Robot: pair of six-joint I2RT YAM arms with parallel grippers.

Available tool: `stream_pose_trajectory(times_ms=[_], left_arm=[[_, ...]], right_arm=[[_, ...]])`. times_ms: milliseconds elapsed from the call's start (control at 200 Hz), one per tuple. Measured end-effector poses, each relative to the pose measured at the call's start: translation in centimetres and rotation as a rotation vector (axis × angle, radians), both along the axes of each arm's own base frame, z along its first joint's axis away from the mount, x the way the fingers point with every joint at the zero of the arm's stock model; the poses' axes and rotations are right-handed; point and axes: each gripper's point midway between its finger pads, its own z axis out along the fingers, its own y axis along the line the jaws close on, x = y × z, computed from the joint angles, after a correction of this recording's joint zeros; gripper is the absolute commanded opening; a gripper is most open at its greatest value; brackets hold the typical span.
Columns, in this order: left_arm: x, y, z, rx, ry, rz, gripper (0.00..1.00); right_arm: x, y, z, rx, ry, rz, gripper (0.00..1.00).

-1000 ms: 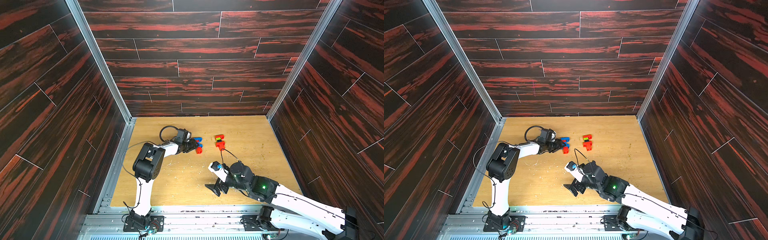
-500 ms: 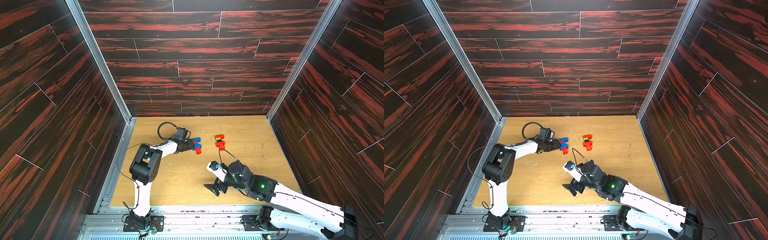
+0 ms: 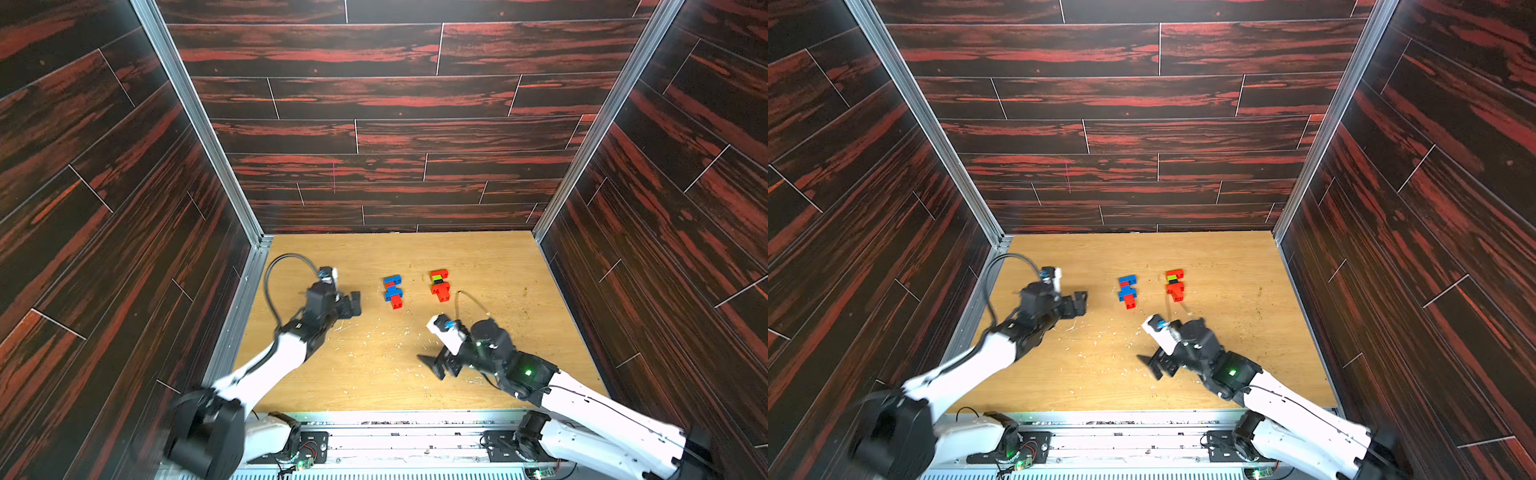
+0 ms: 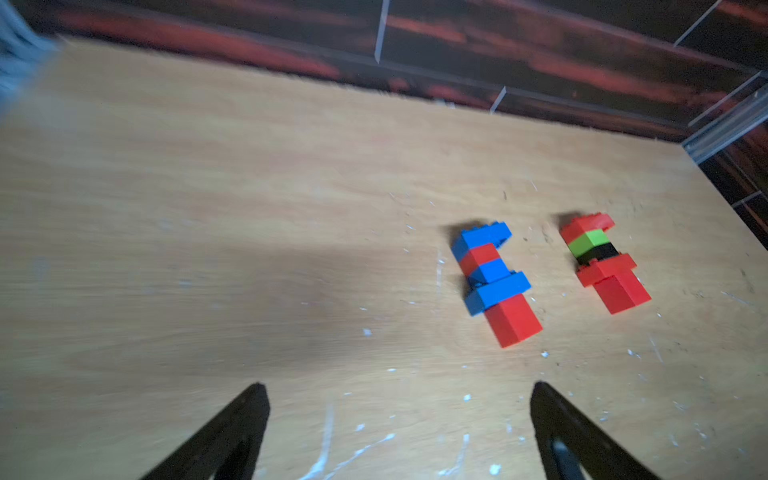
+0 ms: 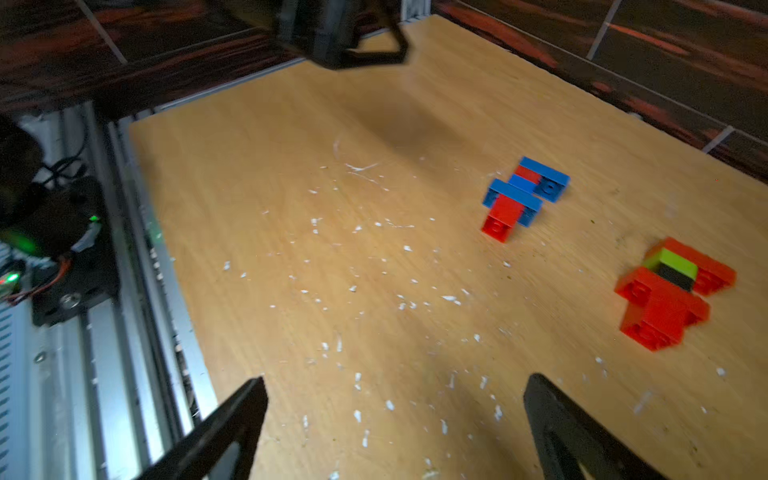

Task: Assemble the letter f with lego
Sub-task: Reset both arms

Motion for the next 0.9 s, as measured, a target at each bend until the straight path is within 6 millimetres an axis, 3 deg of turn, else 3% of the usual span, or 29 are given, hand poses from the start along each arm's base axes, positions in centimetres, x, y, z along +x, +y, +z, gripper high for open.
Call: stream_pose_trajectory(times_ms=[175,416,651,732,837,902], left_arm=[[-3.1,3.9,0.5,0.107,-0.117,0.052,1.00],[-5.4,7.6,-2.2,0.195,-0.177,0.137,1.00],[-4.3,10.1,-3.6,0.208,-0.189,0.227,1.00],[-3.7,10.6,-4.6,0.212,-0.167,0.239,1.00],[-2.8,11.0,-5.7,0.213,-0.151,0.248,1.00],[-2.4,11.0,-6.7,0.212,-0.130,0.242,1.00]], right_arm=[[2.6,-3.1,-1.5,0.032,0.014,-0.112,0.98],[6.5,-8.1,-3.4,0.076,-0.078,-0.317,0.99],[11.9,-14.5,-4.3,0.072,-0.153,-0.565,0.98],[13.6,-16.6,-5.5,0.060,-0.148,-0.635,0.98],[14.9,-18.8,-7.4,0.048,-0.128,-0.706,0.98],[15.2,-19.8,-7.4,0.056,-0.155,-0.733,0.98]])
